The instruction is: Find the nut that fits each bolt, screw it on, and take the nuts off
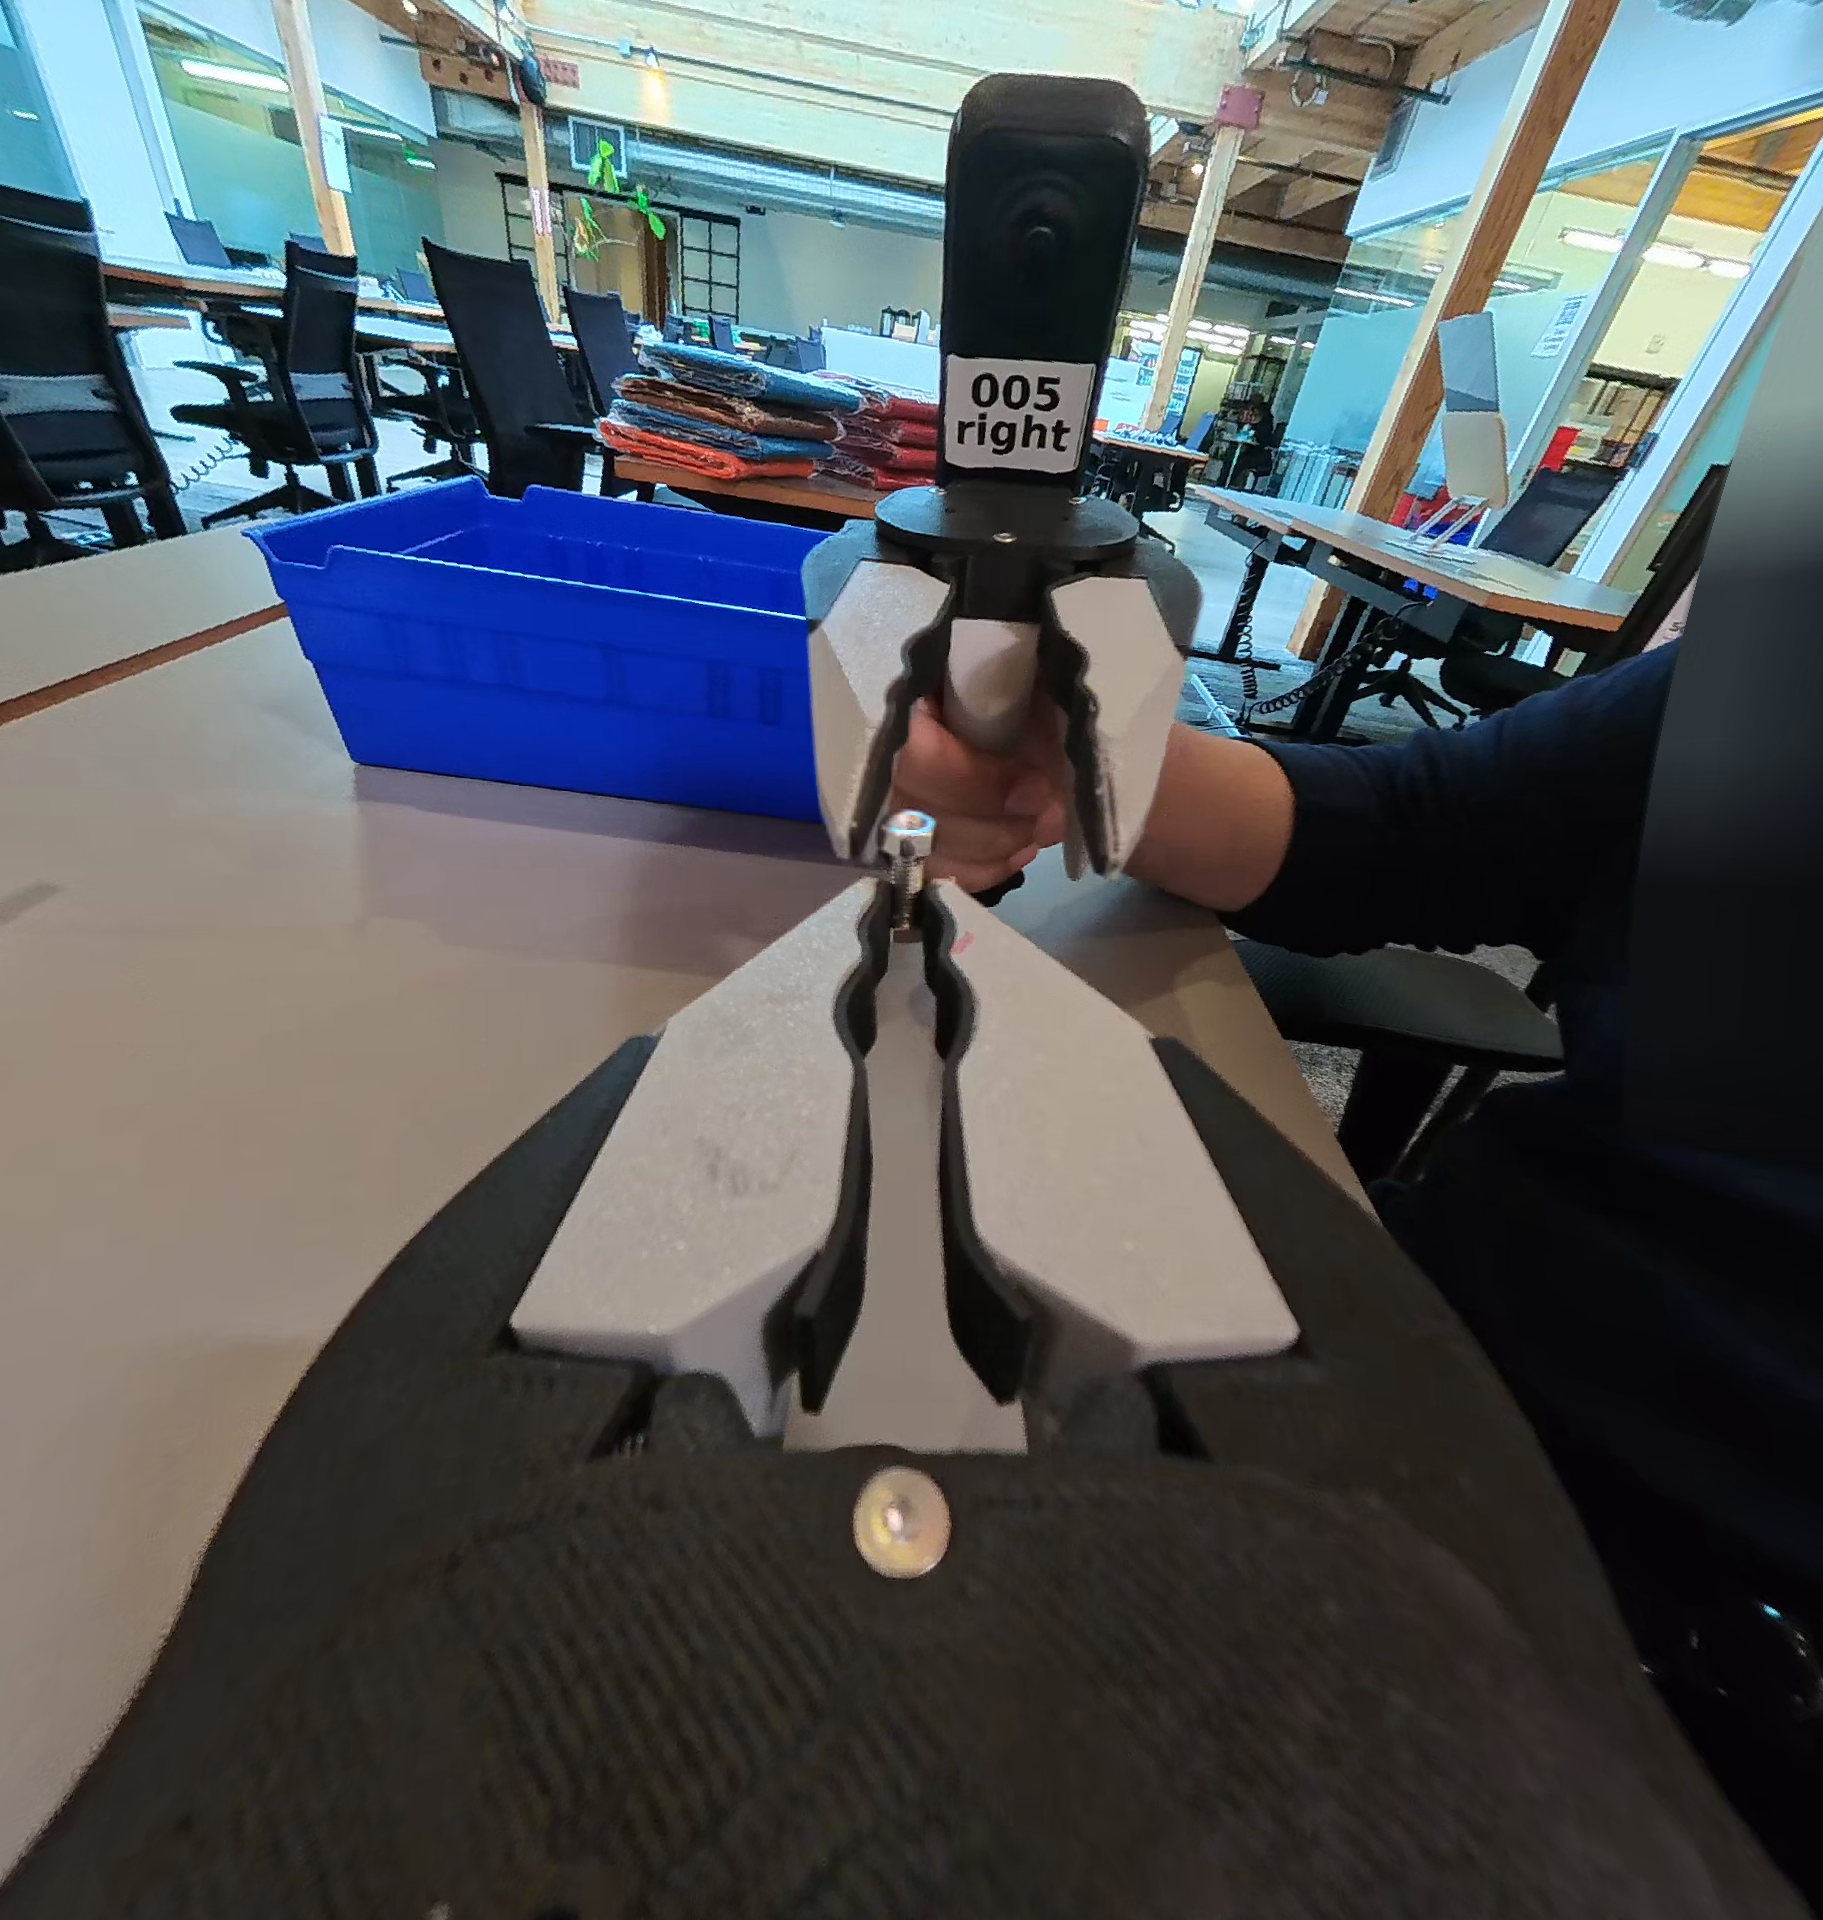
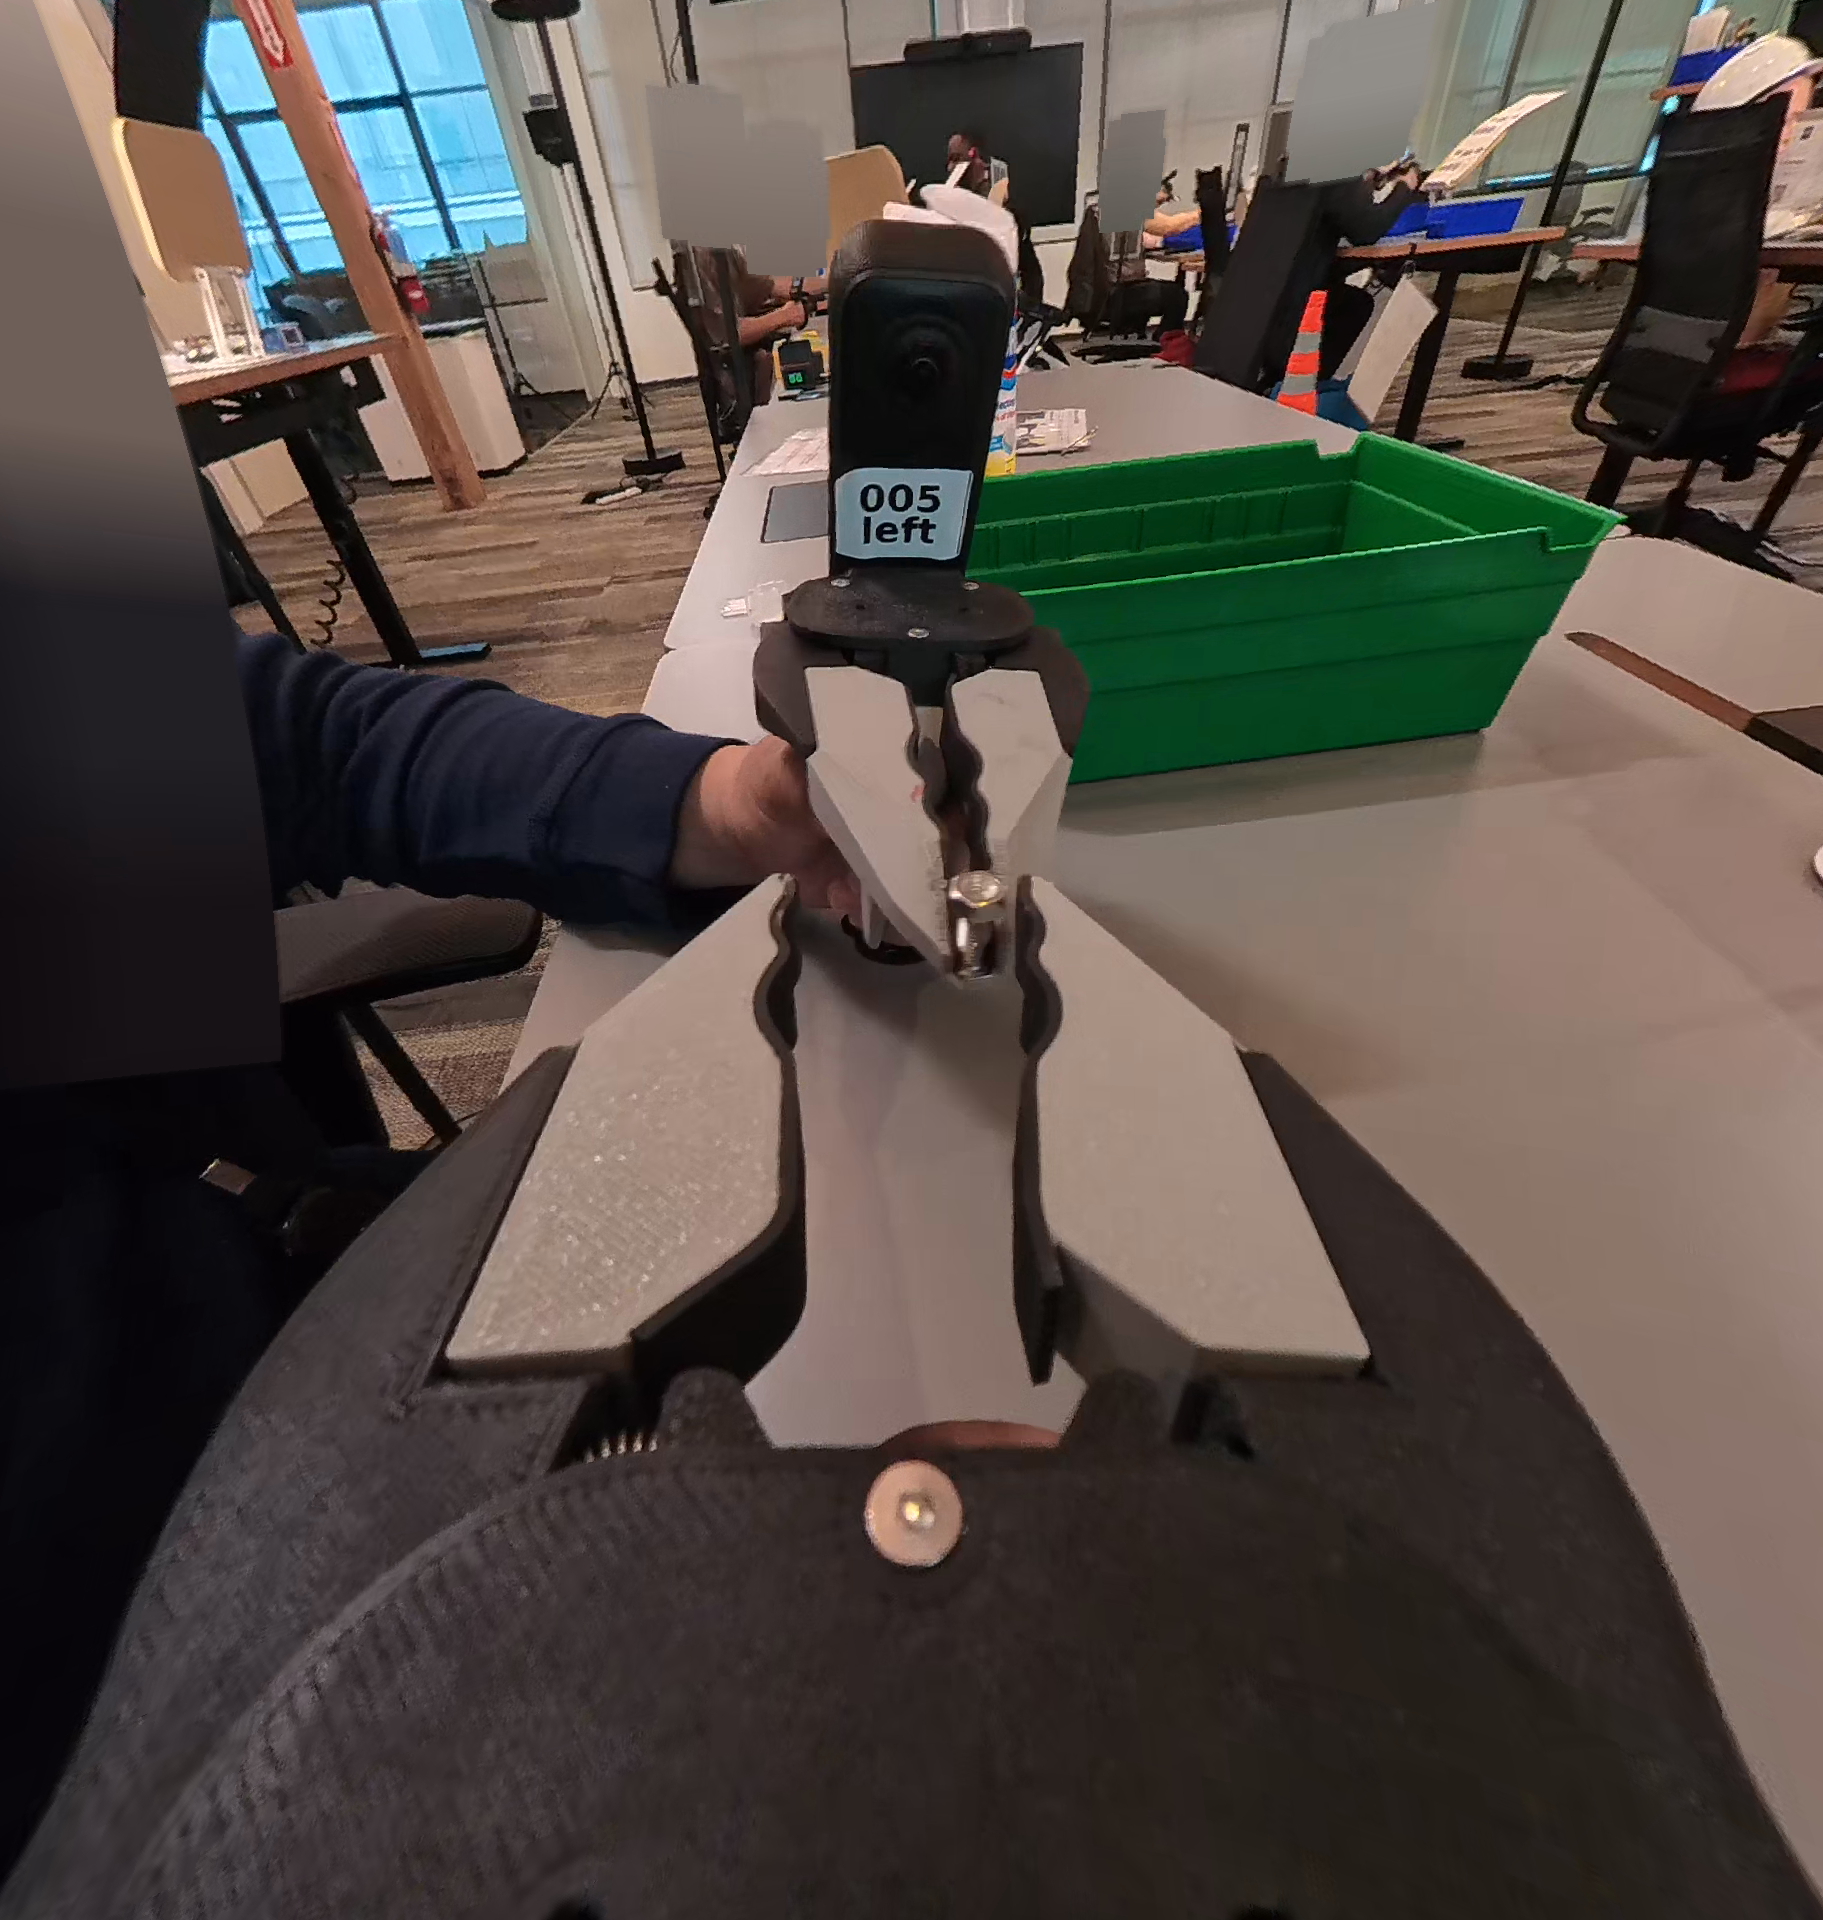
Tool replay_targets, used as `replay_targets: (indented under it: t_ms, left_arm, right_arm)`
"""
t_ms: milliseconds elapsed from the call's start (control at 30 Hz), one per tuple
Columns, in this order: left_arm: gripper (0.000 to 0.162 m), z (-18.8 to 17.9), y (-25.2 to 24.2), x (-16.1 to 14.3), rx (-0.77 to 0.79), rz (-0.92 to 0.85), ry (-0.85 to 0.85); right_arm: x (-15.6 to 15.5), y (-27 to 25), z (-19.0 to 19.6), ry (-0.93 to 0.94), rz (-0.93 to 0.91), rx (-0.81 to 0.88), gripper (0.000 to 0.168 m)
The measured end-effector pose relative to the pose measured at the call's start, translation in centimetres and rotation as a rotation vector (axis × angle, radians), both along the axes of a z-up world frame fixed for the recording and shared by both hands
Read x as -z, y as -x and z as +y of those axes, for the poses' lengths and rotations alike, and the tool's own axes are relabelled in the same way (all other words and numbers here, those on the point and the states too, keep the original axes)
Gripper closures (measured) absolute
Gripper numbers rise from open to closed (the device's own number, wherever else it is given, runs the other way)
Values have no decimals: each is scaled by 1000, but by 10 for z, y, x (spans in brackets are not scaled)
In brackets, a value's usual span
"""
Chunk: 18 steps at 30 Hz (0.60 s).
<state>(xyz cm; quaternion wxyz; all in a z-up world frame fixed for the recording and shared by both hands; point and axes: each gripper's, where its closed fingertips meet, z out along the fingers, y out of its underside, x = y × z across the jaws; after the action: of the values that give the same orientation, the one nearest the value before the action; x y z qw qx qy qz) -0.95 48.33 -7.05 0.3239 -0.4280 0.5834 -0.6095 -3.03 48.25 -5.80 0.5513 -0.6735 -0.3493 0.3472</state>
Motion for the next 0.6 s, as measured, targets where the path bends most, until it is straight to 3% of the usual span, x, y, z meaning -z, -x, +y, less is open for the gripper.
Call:
replay_targets:
  t_ms: [600]
  left_arm:
    - [159,-1,0,-9,-17,-31,23]
  right_arm:
    - [-14,8,7,-85,110,52,125]
